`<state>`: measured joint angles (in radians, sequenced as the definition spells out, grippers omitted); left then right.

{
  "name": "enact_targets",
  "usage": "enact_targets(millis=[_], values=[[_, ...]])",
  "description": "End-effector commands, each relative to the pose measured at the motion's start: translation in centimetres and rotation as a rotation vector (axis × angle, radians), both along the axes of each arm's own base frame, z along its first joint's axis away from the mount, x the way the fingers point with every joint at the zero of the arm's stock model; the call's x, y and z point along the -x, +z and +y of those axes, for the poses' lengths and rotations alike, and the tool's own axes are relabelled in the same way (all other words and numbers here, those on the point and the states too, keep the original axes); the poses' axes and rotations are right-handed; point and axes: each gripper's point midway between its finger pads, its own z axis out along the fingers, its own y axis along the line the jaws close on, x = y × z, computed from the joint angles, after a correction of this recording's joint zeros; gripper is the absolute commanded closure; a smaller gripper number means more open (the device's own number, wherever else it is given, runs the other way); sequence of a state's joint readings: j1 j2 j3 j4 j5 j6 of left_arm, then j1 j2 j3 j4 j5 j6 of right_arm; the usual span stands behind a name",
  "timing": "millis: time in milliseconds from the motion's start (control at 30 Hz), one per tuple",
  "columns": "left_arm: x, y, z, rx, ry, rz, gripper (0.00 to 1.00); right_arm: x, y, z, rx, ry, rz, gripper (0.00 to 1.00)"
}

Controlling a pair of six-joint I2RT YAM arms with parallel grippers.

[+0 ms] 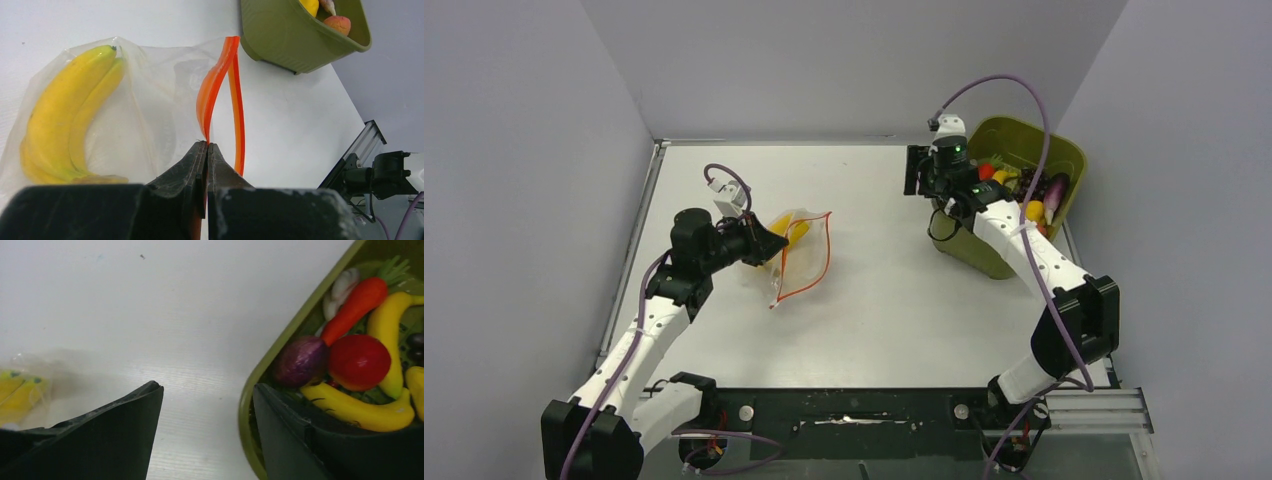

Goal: Place the food in the zip-top bag and seal the zipper
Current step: Pick up the fake fruit from the bin.

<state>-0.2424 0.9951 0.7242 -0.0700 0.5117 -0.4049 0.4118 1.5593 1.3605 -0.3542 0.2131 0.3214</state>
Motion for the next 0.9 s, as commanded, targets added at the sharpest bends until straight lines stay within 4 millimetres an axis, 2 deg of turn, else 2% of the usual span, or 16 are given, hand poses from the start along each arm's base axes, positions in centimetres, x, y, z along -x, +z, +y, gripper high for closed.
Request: enact_targets(millis=[0, 100, 200, 333, 400, 567, 667, 767, 867], values=[[0.2, 2.1, -0.4, 0.029, -0.032, -0.082, 1.0, -1.3, 3.8, -4.9, 0.072, -0.088, -0.089, 0.34], [0.5, 2.0, -0.7, 0.036, -0.05, -0.077, 1.0, -2.0, 4.1, -8.0, 0.119, -0.15, -0.093, 0.38], [0.5, 2.1, -0.8, 0.037, -0.051, -0.081, 1.0, -2.7, 3.9, -12.3, 0.211, -0.265, -0.097, 0.39], [0.5, 2.0, -0.8, 0.032, -0.049, -0.081, 1.0, -3.5, 2.2, -17.0, 0.321, -0.37, -0.046, 0.38], [0.3, 1.7, -0.8, 0.026, -0.042, -0.074, 1.0, -4.1, 1.2, -18.7, 0.334, -0.4, -0.015, 0.38], [-0.3, 1.4, -0.6, 0.013, -0.034, -0.061, 1.0, -5.7, -1.4, -20.2, 0.247, -0.394, 0.039, 0.42], [-0.5, 1.1, -0.4, 0.01, -0.027, -0.052, 1.0, -6.3, -2.4, -20.6, 0.161, -0.427, 0.054, 0.4], [-0.4, 0.9, -0.3, 0.006, -0.027, -0.047, 1.0, -6.6, -3.3, -20.2, 0.105, -0.417, 0.072, 0.39], [-0.4, 1.0, -0.2, 0.002, -0.019, -0.052, 1.0, -6.9, -4.3, -19.1, 0.116, -0.304, 0.118, 0.36]])
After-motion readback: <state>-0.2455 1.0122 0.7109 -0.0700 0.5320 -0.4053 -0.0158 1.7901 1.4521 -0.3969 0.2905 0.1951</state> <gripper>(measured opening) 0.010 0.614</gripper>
